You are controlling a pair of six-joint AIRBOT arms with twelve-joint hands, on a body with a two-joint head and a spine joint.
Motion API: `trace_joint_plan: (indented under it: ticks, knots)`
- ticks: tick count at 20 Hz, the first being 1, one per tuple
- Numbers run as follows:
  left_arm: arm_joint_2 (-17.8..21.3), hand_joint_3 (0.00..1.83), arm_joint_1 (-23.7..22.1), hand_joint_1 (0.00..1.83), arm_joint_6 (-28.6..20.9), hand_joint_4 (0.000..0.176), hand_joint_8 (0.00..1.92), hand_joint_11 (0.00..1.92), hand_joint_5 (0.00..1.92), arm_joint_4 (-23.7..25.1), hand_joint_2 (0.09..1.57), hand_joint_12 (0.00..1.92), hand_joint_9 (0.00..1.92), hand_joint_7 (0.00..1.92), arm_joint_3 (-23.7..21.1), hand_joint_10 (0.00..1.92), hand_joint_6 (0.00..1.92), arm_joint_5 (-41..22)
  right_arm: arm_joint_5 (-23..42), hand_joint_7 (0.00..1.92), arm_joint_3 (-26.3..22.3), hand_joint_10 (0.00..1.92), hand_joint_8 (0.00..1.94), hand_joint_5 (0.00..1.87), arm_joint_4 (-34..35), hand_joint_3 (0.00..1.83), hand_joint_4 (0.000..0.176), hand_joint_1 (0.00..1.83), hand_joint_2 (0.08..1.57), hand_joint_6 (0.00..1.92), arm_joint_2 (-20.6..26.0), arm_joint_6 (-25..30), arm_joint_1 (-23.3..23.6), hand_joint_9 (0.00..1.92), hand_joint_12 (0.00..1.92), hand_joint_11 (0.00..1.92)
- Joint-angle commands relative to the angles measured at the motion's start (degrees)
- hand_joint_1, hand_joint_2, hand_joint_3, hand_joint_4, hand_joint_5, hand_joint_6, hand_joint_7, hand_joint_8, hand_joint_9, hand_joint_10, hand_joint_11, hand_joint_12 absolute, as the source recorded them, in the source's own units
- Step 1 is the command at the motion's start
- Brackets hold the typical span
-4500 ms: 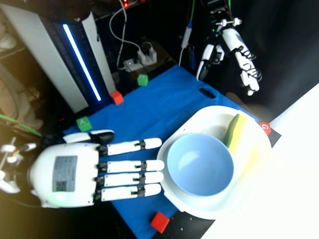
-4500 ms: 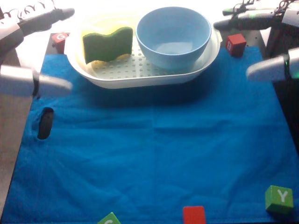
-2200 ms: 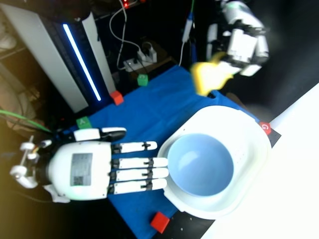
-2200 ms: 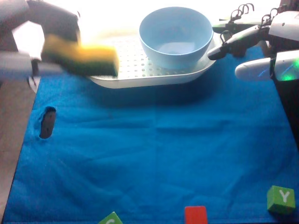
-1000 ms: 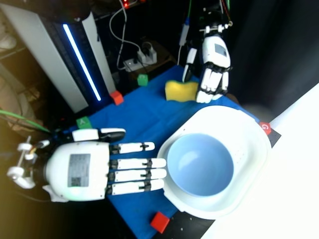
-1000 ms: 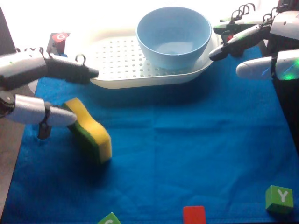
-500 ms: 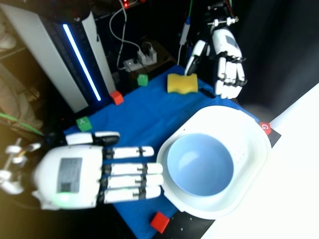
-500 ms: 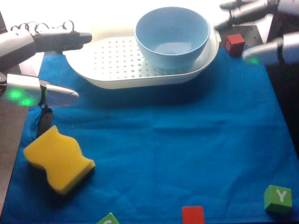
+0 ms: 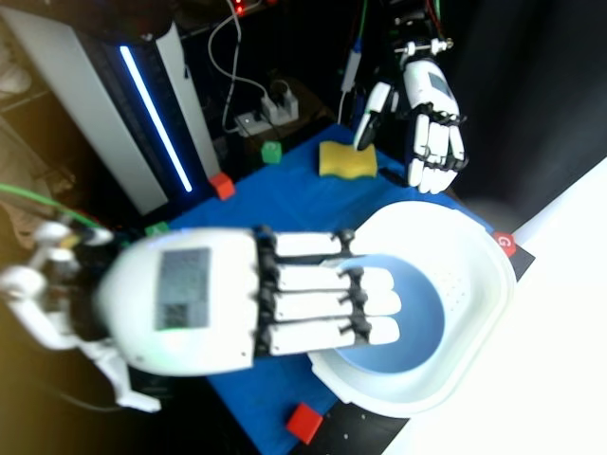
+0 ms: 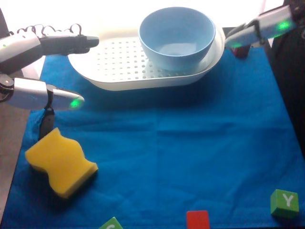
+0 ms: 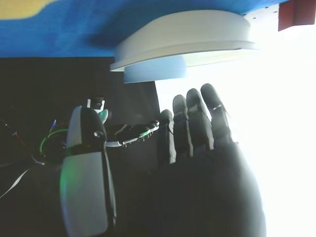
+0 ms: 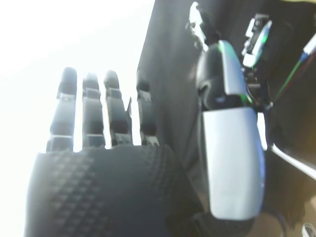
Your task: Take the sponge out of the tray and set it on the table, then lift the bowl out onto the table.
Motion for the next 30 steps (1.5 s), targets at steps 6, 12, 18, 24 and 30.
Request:
trace_joint_plan:
  ticks: [6,12,18,24,30]
  knots:
    - [-0.2,0.0,-0.7,0.68,-0.2,0.128,0.0,0.0,0.21,-2.0,0.98,0.45,0.12,0.2,-0.8,0.0,0.0,-9.2,-0.7,0.17,3.2,0.0,0.0,0.3,4.4,0.0,0.126,0.82,0.91,0.01,-4.4,0.2,0.6,0.14,0.52,0.0]
    - [-0.2,0.0,-0.8,0.69,-0.2,0.118,0.0,0.0,0.19,-2.1,0.99,0.36,0.08,0.15,-1.2,0.0,0.0,-10.0,-4.8,0.17,4.4,0.0,0.0,0.3,2.7,0.01,0.134,0.68,0.95,0.0,-7.1,0.2,0.6,0.09,0.34,0.0]
    - [-0.2,0.0,-0.8,0.71,-0.2,0.108,0.0,0.0,0.18,-2.1,0.99,0.35,0.08,0.15,-1.3,0.0,0.0,-10.1,-6.0,0.2,4.8,0.01,0.01,0.34,0.7,0.0,0.115,0.79,0.97,0.01,-9.7,0.2,0.5,0.12,0.34,0.0]
    - [-0.3,0.0,-0.8,0.73,-0.3,0.116,0.01,0.0,0.18,-2.1,0.99,0.35,0.1,0.18,-1.4,0.01,0.0,-10.2,-7.6,0.23,4.6,0.0,0.0,0.34,-0.9,0.0,0.105,0.81,0.98,0.0,-10.4,0.2,-0.9,0.19,0.59,0.0]
    - [-0.5,0.0,-0.8,0.72,-0.3,0.108,0.0,0.0,0.22,-2.2,1.0,0.41,0.11,0.19,-1.3,0.0,0.01,-10.4,-11.7,0.25,5.8,0.0,0.0,0.33,-3.9,0.0,0.079,0.83,0.98,0.0,-12.6,0.2,-0.9,0.21,0.65,0.0]
